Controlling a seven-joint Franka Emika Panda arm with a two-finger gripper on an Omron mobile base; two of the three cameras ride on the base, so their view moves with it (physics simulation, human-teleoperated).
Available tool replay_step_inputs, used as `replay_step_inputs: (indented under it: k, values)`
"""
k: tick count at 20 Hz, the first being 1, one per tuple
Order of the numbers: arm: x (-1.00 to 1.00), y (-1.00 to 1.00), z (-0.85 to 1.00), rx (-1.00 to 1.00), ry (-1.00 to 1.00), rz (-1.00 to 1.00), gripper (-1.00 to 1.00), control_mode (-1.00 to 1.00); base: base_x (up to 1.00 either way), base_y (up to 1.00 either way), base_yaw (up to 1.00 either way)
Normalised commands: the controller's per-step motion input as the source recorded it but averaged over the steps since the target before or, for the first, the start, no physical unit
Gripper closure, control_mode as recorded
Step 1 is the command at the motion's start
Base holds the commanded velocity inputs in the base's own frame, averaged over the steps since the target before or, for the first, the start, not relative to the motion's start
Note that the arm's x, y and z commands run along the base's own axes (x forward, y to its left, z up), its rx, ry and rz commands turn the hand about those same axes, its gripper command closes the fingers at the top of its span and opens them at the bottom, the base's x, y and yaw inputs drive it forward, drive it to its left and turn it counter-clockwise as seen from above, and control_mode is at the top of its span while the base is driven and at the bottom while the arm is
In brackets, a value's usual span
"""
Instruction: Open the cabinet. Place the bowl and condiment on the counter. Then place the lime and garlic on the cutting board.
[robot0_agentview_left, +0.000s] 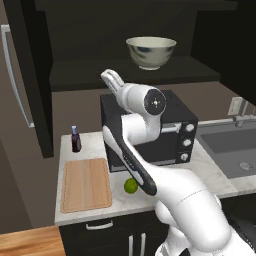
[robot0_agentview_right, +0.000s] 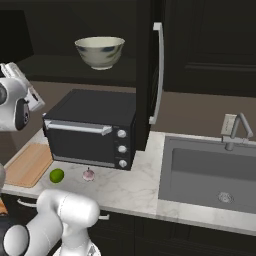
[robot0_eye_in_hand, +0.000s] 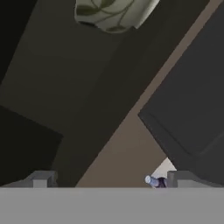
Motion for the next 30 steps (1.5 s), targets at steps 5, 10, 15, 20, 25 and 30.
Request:
replay_step_inputs:
  k: [5, 10, 15, 20, 25, 30]
  values:
    - [-0.07, -0.81, 0.83, 0.28, 0.21, -0.22, -1.0, -1.0, 0.0, 0.0, 0.0]
    - [-0.2, -0.64, 0.53, 0.25, 0.23, -0.22, -1.0, -1.0, 0.0, 0.0, 0.0]
    - [0.31, -0.75, 0.02, 0.12, 0.08, -0.13, -1.0, -1.0, 0.0, 0.0, 0.0]
    - [0.49, -0.92, 0.0, 0.11, 0.01, -0.05, -1.0, -1.0, 0.0, 0.0, 0.0]
    - [0.23, -0.49, 0.09, 0.08, 0.0, 0.0, -1.0, -1.0, 0.0, 0.0, 0.0]
    - [0.03, 0.04, 0.29, 0.0, -0.01, 0.07, -1.0, -1.0, 0.0, 0.0, 0.0]
